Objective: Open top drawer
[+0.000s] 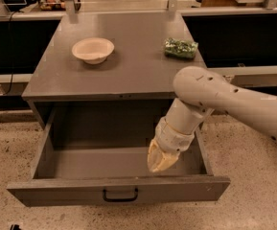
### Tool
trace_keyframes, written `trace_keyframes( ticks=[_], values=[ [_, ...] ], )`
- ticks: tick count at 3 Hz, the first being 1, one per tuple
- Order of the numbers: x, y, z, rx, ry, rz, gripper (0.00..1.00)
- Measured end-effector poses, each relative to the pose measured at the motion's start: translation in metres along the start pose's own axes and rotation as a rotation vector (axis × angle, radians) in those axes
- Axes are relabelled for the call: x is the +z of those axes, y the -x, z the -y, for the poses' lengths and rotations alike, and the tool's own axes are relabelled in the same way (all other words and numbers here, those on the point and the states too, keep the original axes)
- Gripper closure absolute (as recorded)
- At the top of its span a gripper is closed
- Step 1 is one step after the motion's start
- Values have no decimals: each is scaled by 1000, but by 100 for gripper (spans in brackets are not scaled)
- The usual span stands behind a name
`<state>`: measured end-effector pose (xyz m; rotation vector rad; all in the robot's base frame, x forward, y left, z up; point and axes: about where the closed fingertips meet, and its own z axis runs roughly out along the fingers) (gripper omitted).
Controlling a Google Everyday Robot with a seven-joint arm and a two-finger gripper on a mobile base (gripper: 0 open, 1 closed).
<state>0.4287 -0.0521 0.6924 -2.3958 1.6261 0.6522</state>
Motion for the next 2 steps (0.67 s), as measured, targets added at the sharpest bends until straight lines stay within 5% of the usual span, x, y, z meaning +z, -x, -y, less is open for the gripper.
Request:
trace_keyframes(
  ticks=[1,2],
  values=[
    [-42,22,0,-80,-130,-25,100],
    [-77,35,3,-109,-212,-48,84]
  ],
)
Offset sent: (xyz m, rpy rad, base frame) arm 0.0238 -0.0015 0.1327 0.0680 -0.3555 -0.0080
